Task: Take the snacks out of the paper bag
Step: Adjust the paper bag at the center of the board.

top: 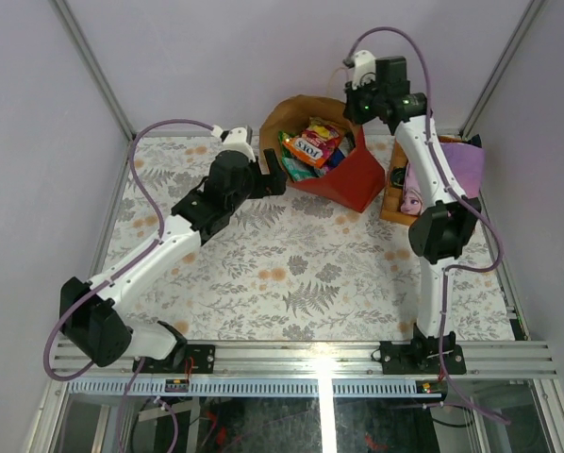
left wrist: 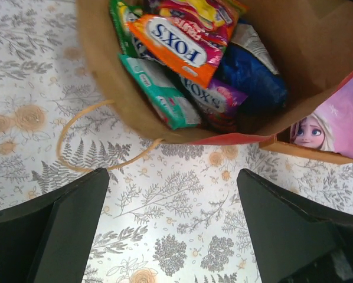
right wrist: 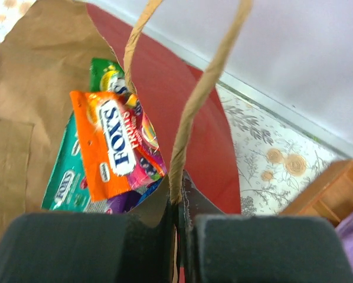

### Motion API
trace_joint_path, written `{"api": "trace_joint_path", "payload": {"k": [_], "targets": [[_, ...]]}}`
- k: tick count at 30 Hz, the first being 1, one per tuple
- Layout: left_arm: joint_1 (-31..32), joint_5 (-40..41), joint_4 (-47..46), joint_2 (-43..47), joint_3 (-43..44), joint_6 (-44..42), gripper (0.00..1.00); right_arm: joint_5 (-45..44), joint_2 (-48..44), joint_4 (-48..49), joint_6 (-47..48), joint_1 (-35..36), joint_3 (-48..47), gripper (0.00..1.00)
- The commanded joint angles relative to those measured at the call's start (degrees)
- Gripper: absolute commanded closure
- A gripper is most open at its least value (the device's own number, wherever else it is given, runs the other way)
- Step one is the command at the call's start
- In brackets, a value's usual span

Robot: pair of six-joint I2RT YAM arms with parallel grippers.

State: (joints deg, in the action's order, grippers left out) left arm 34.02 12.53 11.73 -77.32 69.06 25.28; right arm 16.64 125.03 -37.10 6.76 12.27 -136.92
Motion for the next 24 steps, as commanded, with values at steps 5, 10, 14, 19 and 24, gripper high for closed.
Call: {"api": "trace_joint_path", "payload": {"k": [5, 10, 14, 19, 24], "targets": [[-0.26, -0.14, -5.13, 2.73, -4.42, 2.16, 0.09, 5.76, -14.84, -2.11, 11.28, 10.57, 13.55, 0.99], [-0.46, -0.59, -3.43, 1.87, -4.68, 0.84, 0.09, 10.68, -25.33, 2.98, 10.29, 13.07, 31.17, 0.58], [-0.89, -3.81, -1.58, -1.25, -3.70, 1.84, 0.09, 13.75, -32.40, 7.87, 8.01, 13.96, 37.12, 0.15], [-0.87, -3.56, -9.43, 3.84, -11.76, 2.92, 0.08, 15.73, -40.83, 15.22, 4.97, 13.92, 44.44, 0.01], [-0.64, -2.40, -12.49, 9.69, -20.25, 3.43, 0.06, 17.08, -52.62, 33.90, -2.77, 13.92, 58.60, 0.01]]}}
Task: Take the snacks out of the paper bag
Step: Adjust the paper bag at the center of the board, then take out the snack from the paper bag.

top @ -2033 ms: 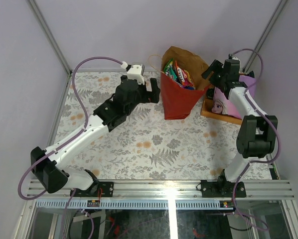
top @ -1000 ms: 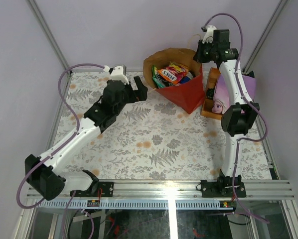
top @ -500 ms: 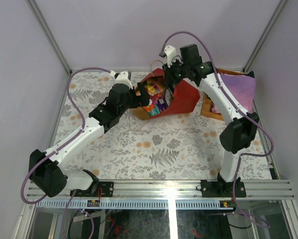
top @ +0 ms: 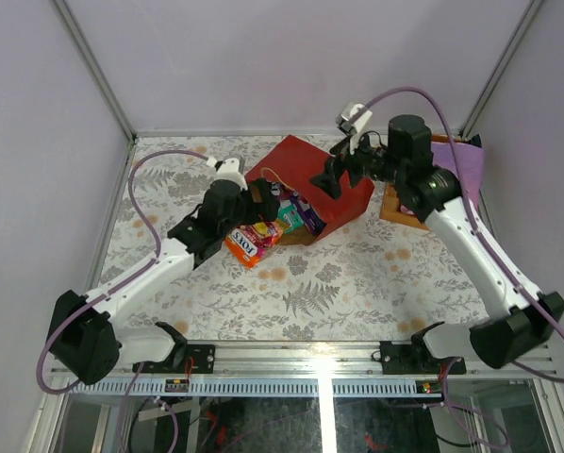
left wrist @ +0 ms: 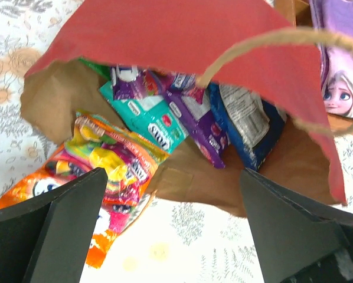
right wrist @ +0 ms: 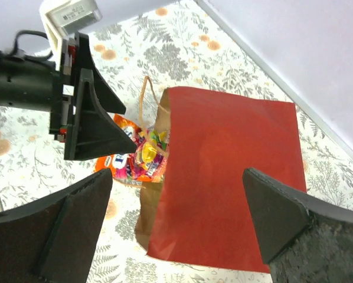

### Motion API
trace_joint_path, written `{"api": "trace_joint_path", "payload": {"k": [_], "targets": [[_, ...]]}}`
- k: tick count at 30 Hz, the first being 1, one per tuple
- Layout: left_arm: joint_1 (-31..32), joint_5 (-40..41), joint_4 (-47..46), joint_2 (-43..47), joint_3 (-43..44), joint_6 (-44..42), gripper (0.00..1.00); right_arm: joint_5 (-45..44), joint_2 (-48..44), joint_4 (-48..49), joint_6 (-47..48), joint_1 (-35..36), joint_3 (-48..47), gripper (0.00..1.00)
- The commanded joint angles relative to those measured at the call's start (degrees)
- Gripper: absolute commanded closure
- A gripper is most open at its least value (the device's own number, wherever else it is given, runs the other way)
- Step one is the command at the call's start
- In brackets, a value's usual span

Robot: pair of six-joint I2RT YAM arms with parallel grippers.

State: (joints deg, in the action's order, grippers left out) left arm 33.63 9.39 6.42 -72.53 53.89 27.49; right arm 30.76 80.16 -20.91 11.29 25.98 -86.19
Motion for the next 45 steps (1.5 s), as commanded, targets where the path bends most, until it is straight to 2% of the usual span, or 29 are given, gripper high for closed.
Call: {"api": "trace_joint_path", "payload": {"k": [1, 5, 7, 9, 18, 24, 32, 45], "targets": [[-0.23, 0.84, -7.36, 5.72, -6.60, 1.82, 0.06, 3.06, -9.10, 21.75, -9.72, 0.23, 10.16, 0.01], [-0.16, 0.91, -3.82, 7.15, -10.52, 4.71, 0.07, 1.95, -11.49, 31.87, -19.90, 0.23, 16.98, 0.01], [-0.22, 1.33, -3.67, 8.54, -13.80, 7.38, 0.11, 0.36, -12.19, 35.26, -22.85, 0.22, 20.22, 0.00], [-0.27, 1.93, -3.42, 10.37, -16.65, 8.95, 0.12, -2.03, -13.05, 36.53, -24.36, 0.24, 22.89, 0.00], [-0.39, 3.01, 0.34, 11.80, -18.72, 8.44, 0.11, -8.08, -18.31, 31.56, -21.53, 0.21, 28.67, 0.01], [-0.40, 4.87, -0.71, 13.99, -18.50, 6.73, 0.08, -11.51, -21.46, 31.41, -22.31, 0.22, 32.06, 0.01], [-0.38, 8.28, 1.12, 15.84, -17.84, 6.67, 0.08, -11.38, -21.04, 31.52, -24.49, 0.24, 33.36, 0.01], [-0.40, 8.91, 2.23, 13.55, -16.99, 6.53, 0.08, -10.81, -19.53, 31.43, -26.21, 0.15, 33.75, 0.01]]}}
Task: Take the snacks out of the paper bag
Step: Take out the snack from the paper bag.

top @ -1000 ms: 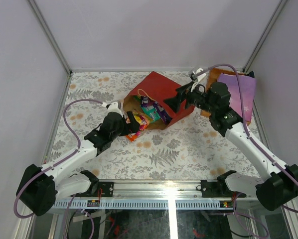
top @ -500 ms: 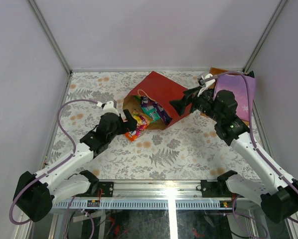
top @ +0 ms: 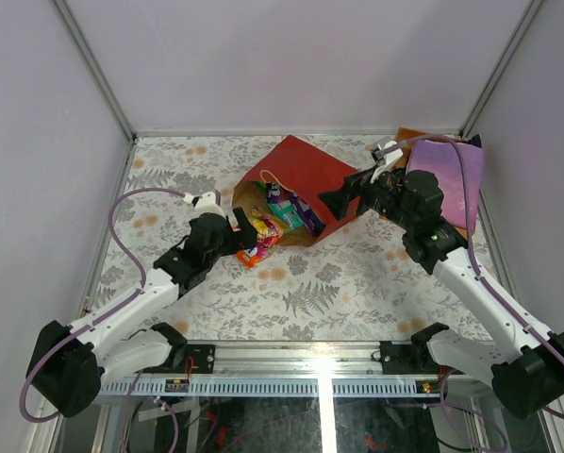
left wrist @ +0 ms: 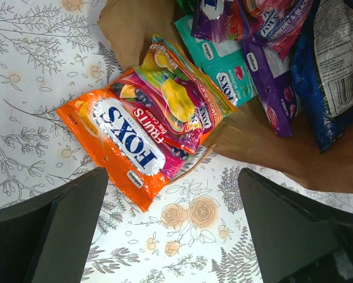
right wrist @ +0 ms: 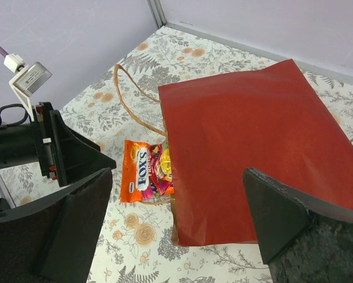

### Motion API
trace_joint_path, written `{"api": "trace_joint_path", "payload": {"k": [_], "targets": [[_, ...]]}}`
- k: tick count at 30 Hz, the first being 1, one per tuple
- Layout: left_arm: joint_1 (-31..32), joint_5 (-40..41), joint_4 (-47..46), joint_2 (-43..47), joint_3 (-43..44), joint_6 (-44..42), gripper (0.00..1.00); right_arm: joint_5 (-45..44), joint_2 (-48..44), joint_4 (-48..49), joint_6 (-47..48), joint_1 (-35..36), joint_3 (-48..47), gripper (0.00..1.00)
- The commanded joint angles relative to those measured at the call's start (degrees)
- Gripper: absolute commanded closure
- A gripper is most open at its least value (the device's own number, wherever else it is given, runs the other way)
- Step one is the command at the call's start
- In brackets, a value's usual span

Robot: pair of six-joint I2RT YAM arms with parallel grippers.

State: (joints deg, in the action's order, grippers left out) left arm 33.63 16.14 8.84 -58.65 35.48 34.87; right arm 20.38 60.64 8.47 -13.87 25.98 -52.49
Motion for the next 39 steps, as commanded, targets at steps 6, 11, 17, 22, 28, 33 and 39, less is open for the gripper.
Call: {"api": "trace_joint_path", "payload": {"k": [6, 11, 17, 22, 28, 33, 39], "targets": [[-0.52, 1.27, 0.00, -2.82, 1.51, 0.84, 0.07, -0.34, 0.26, 2.08, -1.80, 0.21, 0.56, 0.01], [-3.36, -4.27, -0.80, -6.69, 1.26, 3.45, 0.04, -0.34, 0.18, 2.19, -2.13, 0.25, 1.11, 0.01], [-9.89, -13.08, -1.93, -12.58, 0.95, 5.98, 0.07, -0.09, 0.27, 2.17, -2.28, 0.21, 1.30, 0.01], [-15.67, -16.38, -4.08, -14.12, -1.42, 7.67, 0.13, 0.01, 0.26, 2.19, -2.39, 0.19, 1.80, 0.00], [-19.08, -17.35, -7.91, -16.57, -2.87, 8.06, 0.27, 0.35, 0.61, 2.43, -2.81, 0.16, 2.00, 0.00], [-19.27, -18.43, -10.13, -20.31, -1.70, 8.78, 0.32, 0.39, 0.45, 2.20, -2.83, 0.22, 2.24, 0.01], [-19.73, -18.72, -12.90, -24.36, -0.85, 8.98, 0.41, 0.27, 0.27, 2.00, -2.53, 0.26, 2.99, 0.01]]}}
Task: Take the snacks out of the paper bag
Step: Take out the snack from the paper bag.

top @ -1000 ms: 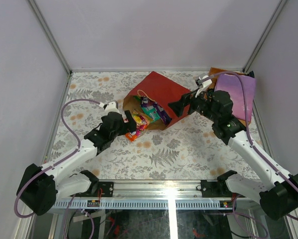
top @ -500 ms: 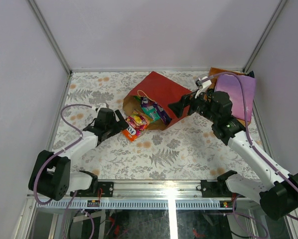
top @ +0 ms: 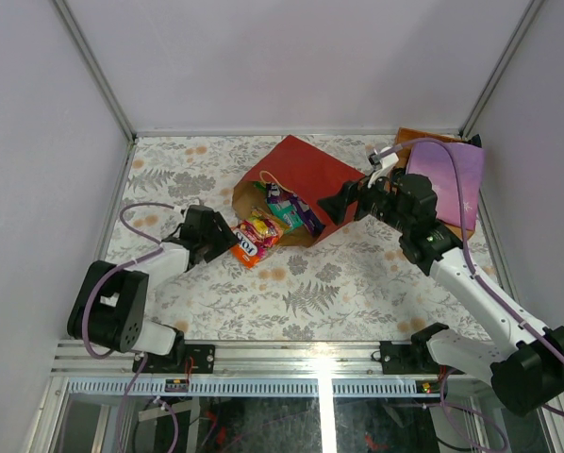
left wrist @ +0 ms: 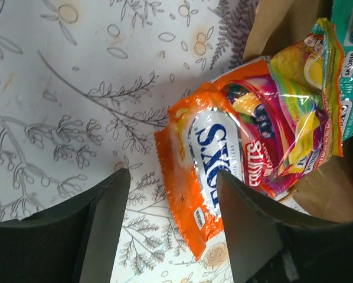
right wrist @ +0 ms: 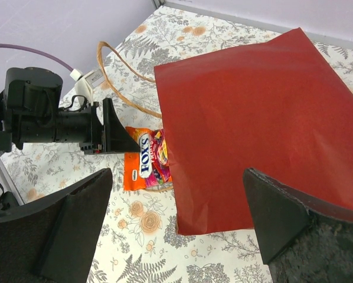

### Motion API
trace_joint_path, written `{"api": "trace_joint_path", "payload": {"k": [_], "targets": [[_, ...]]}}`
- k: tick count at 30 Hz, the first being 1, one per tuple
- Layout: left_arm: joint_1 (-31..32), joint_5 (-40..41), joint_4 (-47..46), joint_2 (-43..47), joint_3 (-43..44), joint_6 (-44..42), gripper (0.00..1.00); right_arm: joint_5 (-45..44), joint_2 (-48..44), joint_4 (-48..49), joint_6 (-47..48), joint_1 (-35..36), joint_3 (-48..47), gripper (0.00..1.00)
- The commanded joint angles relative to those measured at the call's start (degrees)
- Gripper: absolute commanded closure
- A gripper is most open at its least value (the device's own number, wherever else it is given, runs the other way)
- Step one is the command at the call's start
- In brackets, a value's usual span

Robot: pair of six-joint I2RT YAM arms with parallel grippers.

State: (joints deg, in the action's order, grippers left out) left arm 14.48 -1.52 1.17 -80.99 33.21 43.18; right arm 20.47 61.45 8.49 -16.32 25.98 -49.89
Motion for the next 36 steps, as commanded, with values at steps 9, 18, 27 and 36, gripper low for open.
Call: {"api": "trace_joint_path", "payload": {"k": [9, 18, 27, 36], "targets": [[-1.99, -3.11, -5.24, -5.21, 3.25, 0.37, 1.00, 0.95, -0.45, 1.92, 0.07, 0.19, 0.85, 0.01], [-8.16, 3.76, -1.14, 7.09, -0.94, 3.79, 1.00, 1.29, -0.08, 1.98, 0.08, 0.28, 0.99, 0.01], [-15.90, 18.97, 4.94, 20.72, -7.35, 14.78, 1.00, 2.09, -0.28, 2.35, -0.36, 0.24, 1.18, 0.01], [-18.66, 24.43, 3.01, 15.68, -5.12, 26.58, 1.00, 4.19, 0.12, 3.49, -2.00, 0.23, 1.46, 0.01]]}}
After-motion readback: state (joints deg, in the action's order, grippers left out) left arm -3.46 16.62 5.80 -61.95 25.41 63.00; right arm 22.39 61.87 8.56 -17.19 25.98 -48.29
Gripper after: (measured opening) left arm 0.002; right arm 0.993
